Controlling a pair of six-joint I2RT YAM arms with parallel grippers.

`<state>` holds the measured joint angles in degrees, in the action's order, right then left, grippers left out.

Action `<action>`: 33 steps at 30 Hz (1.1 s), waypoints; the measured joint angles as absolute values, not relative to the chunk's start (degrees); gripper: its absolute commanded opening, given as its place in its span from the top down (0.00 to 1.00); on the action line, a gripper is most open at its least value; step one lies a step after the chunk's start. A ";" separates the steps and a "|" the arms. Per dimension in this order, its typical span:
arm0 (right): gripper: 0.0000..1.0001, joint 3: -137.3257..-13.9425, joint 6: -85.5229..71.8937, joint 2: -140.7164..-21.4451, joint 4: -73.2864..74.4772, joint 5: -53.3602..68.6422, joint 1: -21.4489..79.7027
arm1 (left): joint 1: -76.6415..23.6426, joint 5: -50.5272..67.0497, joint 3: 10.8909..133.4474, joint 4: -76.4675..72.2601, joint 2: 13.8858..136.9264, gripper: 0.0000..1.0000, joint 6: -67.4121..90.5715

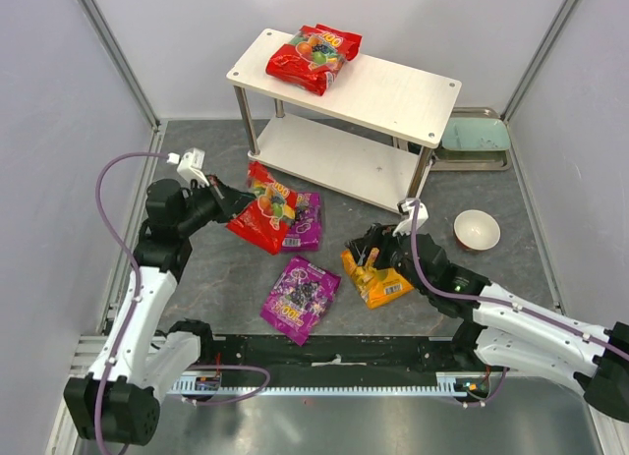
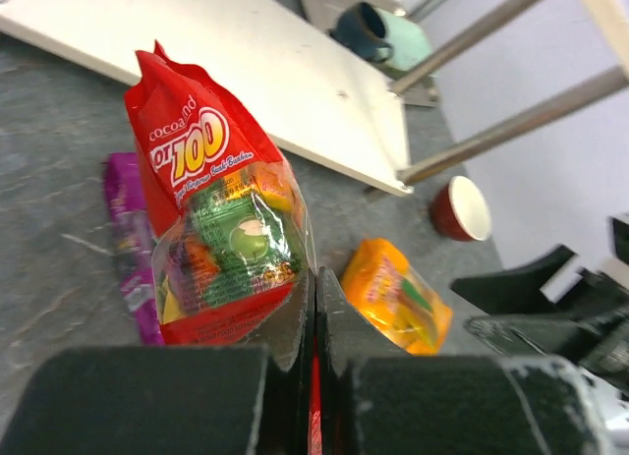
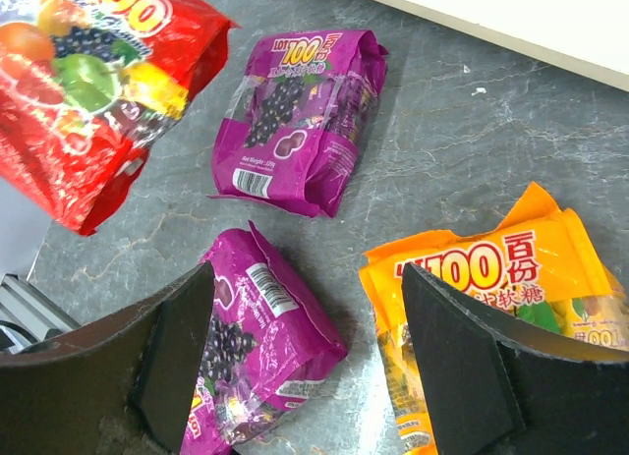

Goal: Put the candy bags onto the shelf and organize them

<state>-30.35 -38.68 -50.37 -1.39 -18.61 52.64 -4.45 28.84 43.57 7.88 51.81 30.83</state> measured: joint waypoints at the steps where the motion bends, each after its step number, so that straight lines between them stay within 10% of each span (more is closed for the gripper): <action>1: 0.16 -30.02 -38.70 -49.67 -1.17 -18.87 52.66 | -4.84 29.82 43.57 7.97 50.57 0.98 31.59; 33: 0.16 -20.84 -46.98 -43.42 -2.28 -10.68 52.82 | -10.63 38.65 4.95 -3.20 13.72 0.98 61.01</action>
<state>-20.84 -46.98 -43.42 -2.28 -10.68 52.82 -10.63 38.65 4.95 -3.20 13.72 61.01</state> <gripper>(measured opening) 0.837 0.025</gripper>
